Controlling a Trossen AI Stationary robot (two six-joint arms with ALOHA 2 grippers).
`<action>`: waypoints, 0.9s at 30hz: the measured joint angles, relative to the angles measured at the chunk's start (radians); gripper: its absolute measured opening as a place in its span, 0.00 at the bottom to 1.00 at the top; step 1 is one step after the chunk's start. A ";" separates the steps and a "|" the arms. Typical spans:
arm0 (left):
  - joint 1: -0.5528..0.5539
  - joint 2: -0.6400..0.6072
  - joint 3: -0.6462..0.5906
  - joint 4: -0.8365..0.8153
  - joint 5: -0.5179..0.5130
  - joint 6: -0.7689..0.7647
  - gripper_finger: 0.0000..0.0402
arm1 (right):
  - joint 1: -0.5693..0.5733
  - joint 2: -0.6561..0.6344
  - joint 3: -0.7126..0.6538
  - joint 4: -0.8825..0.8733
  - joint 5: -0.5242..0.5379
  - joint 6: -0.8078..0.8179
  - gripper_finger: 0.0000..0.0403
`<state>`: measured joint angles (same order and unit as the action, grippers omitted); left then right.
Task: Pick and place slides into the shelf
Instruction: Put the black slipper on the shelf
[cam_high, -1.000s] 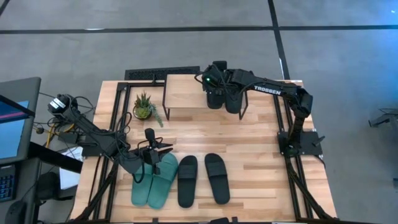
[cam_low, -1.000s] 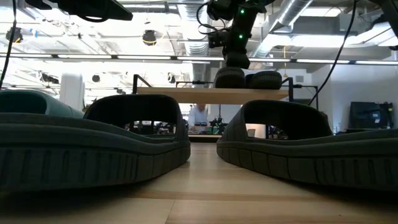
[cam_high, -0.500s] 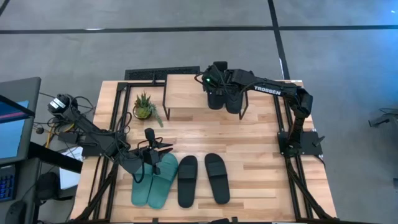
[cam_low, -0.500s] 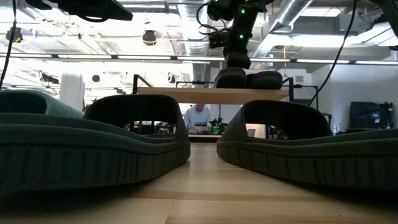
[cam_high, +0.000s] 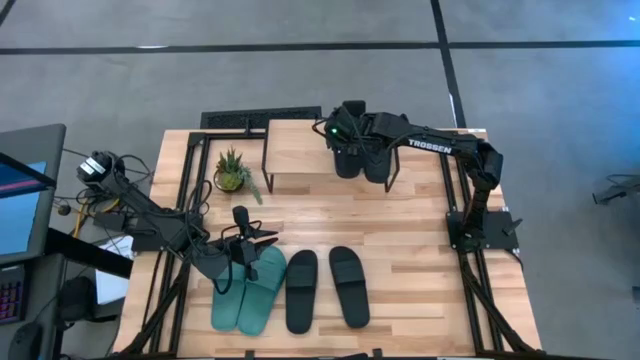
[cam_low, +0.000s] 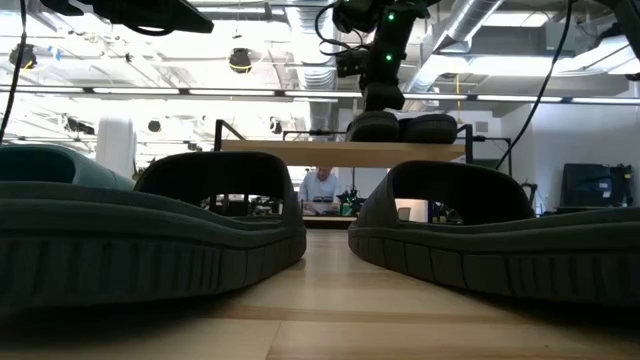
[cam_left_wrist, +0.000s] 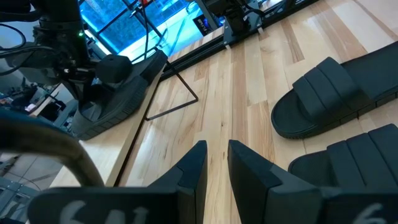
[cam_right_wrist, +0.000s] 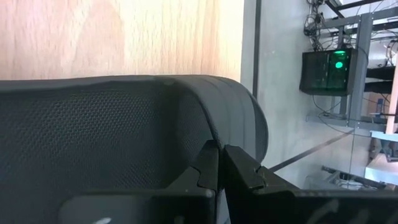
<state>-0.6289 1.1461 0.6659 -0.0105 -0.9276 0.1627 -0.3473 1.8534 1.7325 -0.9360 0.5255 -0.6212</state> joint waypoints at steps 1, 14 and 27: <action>0.000 0.000 0.000 0.000 0.000 0.000 0.14 | 0.000 0.000 0.000 0.000 0.000 0.001 0.00; 0.000 0.000 0.000 0.000 0.000 0.000 0.14 | 0.000 0.000 0.000 -0.014 -0.002 0.031 0.14; 0.000 0.000 0.000 0.000 -0.002 0.000 0.14 | 0.004 0.000 0.000 -0.016 -0.002 0.030 0.18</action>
<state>-0.6289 1.1461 0.6659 -0.0101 -0.9298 0.1627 -0.3437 1.8534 1.7324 -0.9522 0.5234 -0.5909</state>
